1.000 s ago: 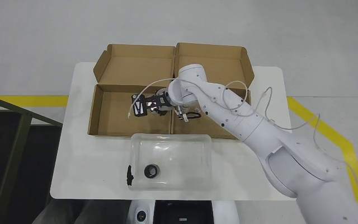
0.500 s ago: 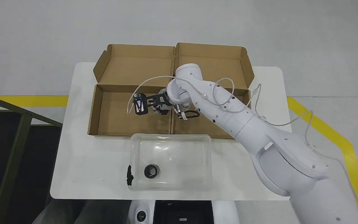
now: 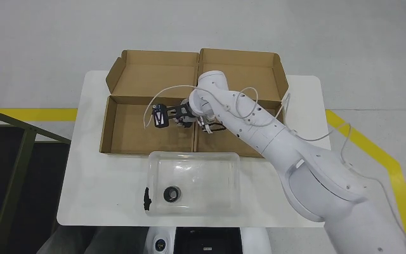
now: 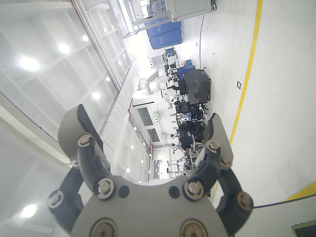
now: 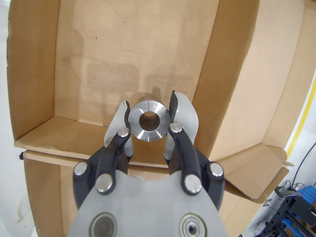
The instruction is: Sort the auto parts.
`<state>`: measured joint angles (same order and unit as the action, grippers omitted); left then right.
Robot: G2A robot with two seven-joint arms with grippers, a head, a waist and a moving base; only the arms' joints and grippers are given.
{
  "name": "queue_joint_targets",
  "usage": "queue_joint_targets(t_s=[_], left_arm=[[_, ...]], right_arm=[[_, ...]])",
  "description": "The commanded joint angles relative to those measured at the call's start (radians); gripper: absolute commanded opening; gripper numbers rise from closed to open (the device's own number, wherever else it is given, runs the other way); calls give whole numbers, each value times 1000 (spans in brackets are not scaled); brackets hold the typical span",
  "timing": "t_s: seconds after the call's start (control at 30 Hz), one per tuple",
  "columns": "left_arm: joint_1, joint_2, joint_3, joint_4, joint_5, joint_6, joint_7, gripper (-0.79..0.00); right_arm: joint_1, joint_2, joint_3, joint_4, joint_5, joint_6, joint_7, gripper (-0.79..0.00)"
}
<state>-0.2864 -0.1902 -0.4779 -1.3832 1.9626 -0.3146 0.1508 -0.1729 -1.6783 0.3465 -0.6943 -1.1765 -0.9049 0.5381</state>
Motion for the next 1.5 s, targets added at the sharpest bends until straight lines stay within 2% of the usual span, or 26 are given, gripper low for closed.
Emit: queue_joint_targets(t_s=[0.0,0.47,0.77,0.93,1.1,1.33,1.47], left_arm=[[0,0,0,0,0,0,0,0],[0,0,0,0,0,0,0,0],[0,0,0,0,0,0,0,0],[0,0,0,0,0,0,0,0],[0,0,0,0,0,0,0,0],[0,0,0,0,0,0,0,0],[0,0,0,0,0,0,0,0]], right_arm=[[2,-5,0,11,-7,-1,-5,-480],[24,-25,20,41,-41,-15,-73,-471],[4,8,102,-54,39,-24,-34,-443],[-44,51,166,-191,83,-17,35,-443],[-132,114,263,-396,119,1,135,-443],[-333,211,437,-725,138,20,291,-453],[-471,254,528,-903,136,24,325,-443]])
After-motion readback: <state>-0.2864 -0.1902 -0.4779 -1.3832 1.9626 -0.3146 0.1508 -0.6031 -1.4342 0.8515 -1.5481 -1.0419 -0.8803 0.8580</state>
